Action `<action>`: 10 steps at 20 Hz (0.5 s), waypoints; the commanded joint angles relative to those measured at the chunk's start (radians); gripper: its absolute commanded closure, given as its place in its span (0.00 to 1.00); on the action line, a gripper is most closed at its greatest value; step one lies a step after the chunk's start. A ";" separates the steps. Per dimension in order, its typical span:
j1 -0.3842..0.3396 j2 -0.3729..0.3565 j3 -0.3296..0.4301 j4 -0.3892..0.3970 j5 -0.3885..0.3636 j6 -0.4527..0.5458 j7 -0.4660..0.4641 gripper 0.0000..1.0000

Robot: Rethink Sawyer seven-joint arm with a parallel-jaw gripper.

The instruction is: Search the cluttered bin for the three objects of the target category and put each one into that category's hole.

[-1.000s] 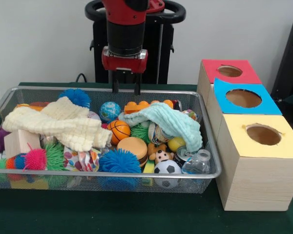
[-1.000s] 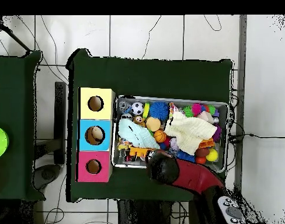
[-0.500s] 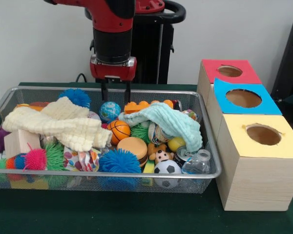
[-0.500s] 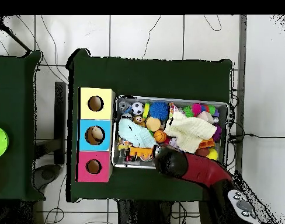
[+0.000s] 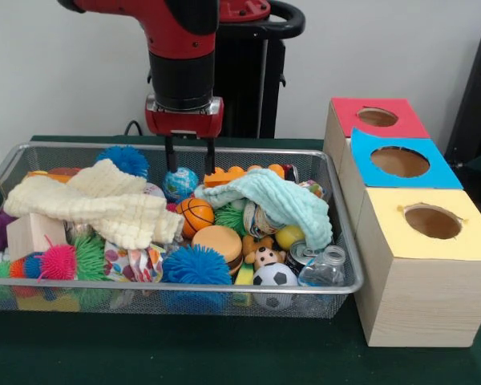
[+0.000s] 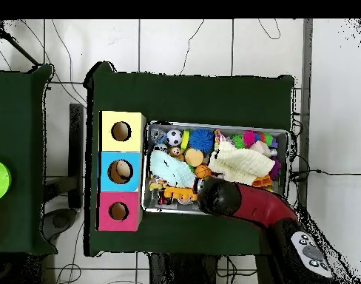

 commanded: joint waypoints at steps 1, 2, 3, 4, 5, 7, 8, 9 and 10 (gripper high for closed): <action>0.001 0.035 0.091 -0.151 -0.041 0.156 -0.055 0.00; 0.007 0.025 0.088 -0.157 -0.041 0.173 -0.053 0.00; 0.017 0.010 0.081 -0.162 -0.043 0.189 -0.049 0.00; 0.028 -0.002 0.073 -0.169 -0.044 0.210 -0.046 0.00; 0.040 -0.005 0.067 -0.184 -0.045 0.225 -0.042 0.00; 0.054 -0.004 0.066 -0.201 -0.044 0.243 -0.034 0.00; 0.058 -0.004 0.070 -0.203 -0.043 0.248 -0.033 0.00; 0.061 -0.005 0.076 -0.209 -0.042 0.260 -0.037 0.00; 0.063 -0.011 0.078 -0.208 -0.041 0.269 -0.039 0.00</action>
